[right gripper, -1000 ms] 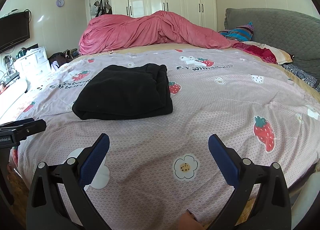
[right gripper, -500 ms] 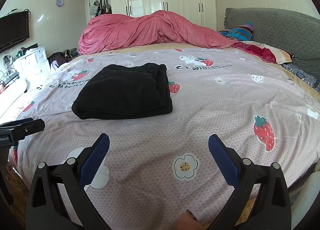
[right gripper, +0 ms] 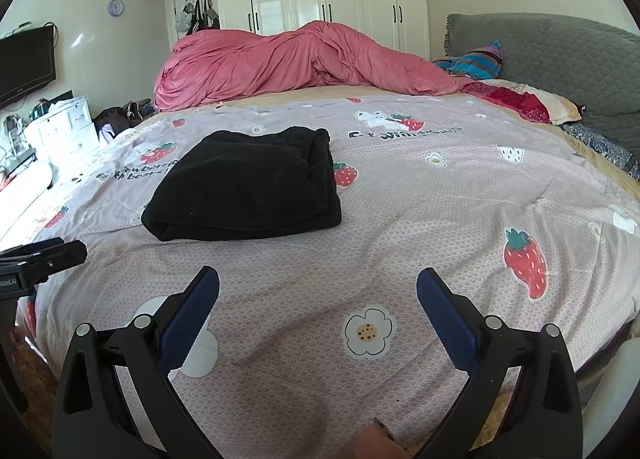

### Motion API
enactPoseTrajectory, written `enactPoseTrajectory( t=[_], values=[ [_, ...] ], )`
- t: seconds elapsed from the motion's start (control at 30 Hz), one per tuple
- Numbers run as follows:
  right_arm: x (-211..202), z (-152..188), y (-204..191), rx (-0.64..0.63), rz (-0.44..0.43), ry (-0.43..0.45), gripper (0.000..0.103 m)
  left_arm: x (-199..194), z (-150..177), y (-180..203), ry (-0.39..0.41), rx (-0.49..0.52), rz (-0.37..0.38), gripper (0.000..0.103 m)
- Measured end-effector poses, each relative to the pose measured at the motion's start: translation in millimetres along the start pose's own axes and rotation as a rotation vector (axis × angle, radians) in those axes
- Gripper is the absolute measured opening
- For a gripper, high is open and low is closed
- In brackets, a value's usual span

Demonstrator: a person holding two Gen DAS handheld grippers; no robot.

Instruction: Fold small clothes

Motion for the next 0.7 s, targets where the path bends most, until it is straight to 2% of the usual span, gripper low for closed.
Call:
enactPoseTrajectory(
  t=[0.2, 0.3, 0.4, 0.5, 0.57, 0.63, 0.7],
  values=[
    [-14, -3, 24, 0.104, 0.019, -0.005, 0.099, -1, 0, 0, -0.01, 0.001, -0.007, 0.094],
    [-35, -2, 70, 0.202, 0.176, -0.028, 0.099, -3, 2, -8, -0.016, 0.0, -0.03, 0.094],
    [-70, 13, 142, 0.376, 0.325, -0.02, 0.099, -5, 2, -33, -0.051, -0.045, -0.02, 0.094],
    [-111, 50, 230, 0.549, 0.555, -0.031, 0.099, -15, -11, -85, -0.056, -0.131, -0.029, 0.094],
    [-140, 88, 293, 0.652, 0.742, -0.076, 0.099, -25, -25, -132, -0.043, -0.181, -0.077, 0.094],
    [-162, 129, 347, 0.74, 0.893, -0.147, 0.099, -38, -44, -197, -0.007, -0.229, -0.197, 0.094],
    [-177, 162, 385, 0.824, 0.977, -0.202, 0.099, -47, -60, -259, 0.026, -0.28, -0.316, 0.094]
  ],
)
Point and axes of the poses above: each gripper's, at about its wrist camera, not at the fingertips, and x roughly the way its jaws point, y to its right, z to its underside, the point moved 7 cm from there along x, roughly the way its jaws point, and after that the axes turned 4 degrees about -y, right-handed, at the moved point
